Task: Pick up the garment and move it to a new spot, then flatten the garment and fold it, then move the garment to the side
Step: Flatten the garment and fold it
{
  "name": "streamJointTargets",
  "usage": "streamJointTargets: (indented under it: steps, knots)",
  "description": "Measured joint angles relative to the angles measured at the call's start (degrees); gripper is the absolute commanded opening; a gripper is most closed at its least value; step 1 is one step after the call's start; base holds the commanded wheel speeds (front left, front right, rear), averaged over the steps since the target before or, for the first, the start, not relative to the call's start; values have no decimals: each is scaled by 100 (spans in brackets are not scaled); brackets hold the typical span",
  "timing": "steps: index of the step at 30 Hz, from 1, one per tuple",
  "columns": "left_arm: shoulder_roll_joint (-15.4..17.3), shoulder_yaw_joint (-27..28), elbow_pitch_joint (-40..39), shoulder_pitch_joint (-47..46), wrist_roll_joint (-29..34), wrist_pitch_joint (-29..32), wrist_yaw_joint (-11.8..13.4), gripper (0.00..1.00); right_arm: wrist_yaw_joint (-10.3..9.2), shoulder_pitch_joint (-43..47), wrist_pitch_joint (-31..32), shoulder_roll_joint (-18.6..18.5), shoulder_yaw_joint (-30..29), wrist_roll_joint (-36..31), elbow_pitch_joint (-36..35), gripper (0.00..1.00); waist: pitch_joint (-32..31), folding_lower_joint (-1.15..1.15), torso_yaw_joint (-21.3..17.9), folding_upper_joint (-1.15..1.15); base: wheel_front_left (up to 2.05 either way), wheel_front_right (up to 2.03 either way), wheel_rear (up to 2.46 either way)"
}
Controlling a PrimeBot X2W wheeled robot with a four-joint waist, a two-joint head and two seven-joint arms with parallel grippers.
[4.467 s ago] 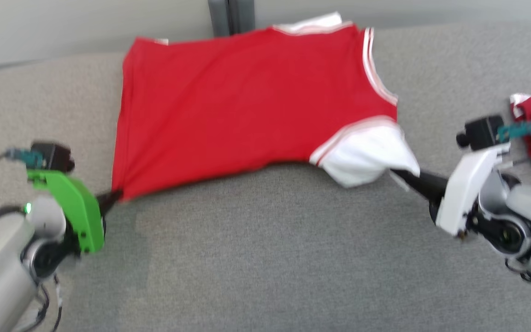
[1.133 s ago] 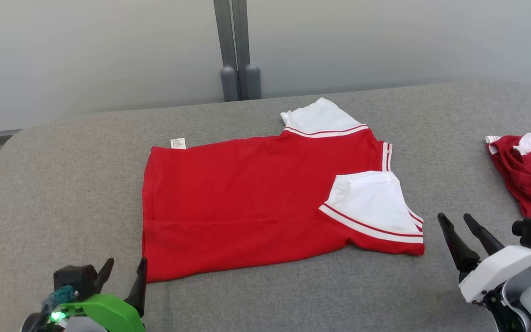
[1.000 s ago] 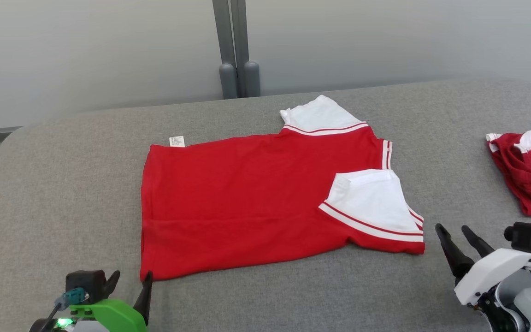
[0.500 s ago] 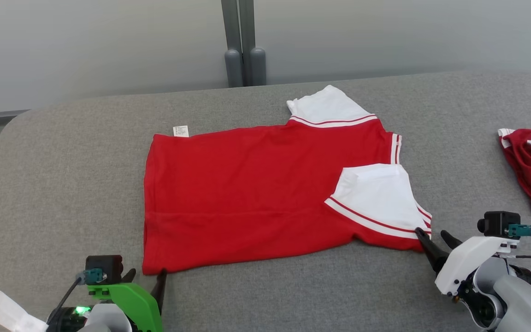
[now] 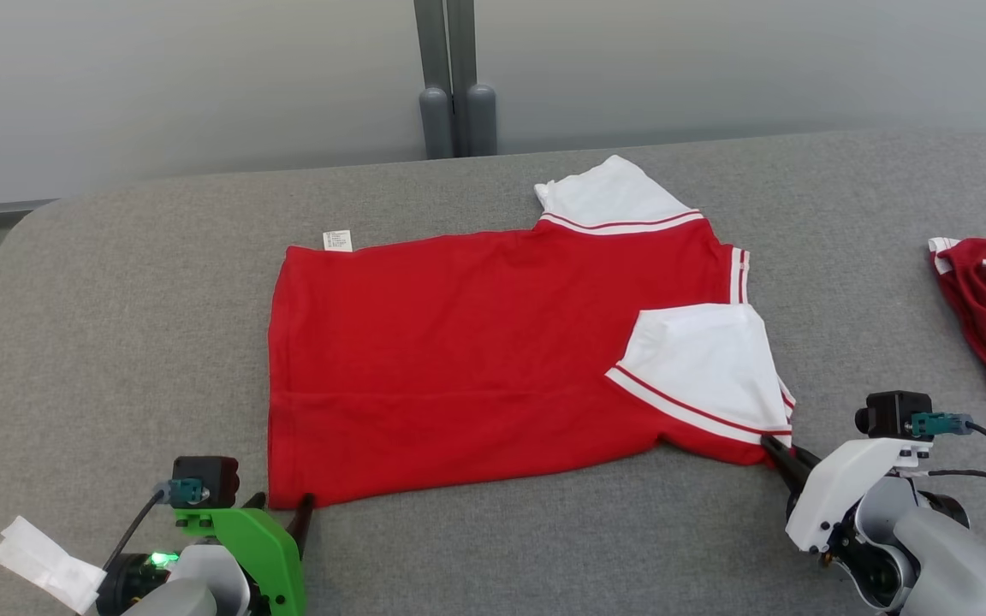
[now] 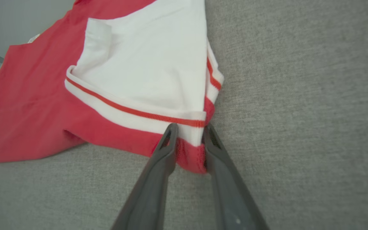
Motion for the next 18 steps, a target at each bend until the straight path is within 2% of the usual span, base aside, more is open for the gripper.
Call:
streamJointTargets:
  steps: [1,2,9,15,18]
  knots:
    - [-22,-10,86,-27,8,-4,-43,10,0,-13,-14,1,25,13,16,0,-7,0,-2,0,0,0,0]
    - [-44,-19,160,-47,9,-10,-83,0,0,-26,-20,2,53,32,22,0,-15,0,-3,0,0,0,0]
    - [-29,-132,323,-117,69,5,-367,0,0,-34,-65,-68,238,188,-30,0,-186,0,-8,0,0,0,0]
    - [398,-144,-244,-1,64,145,-364,0,0,99,137,-359,379,392,-403,0,-418,0,-21,0,0,0,0]
    - [686,-197,-706,233,26,323,-256,0,0,230,314,-579,407,508,-658,0,-507,0,-43,0,0,0,0]
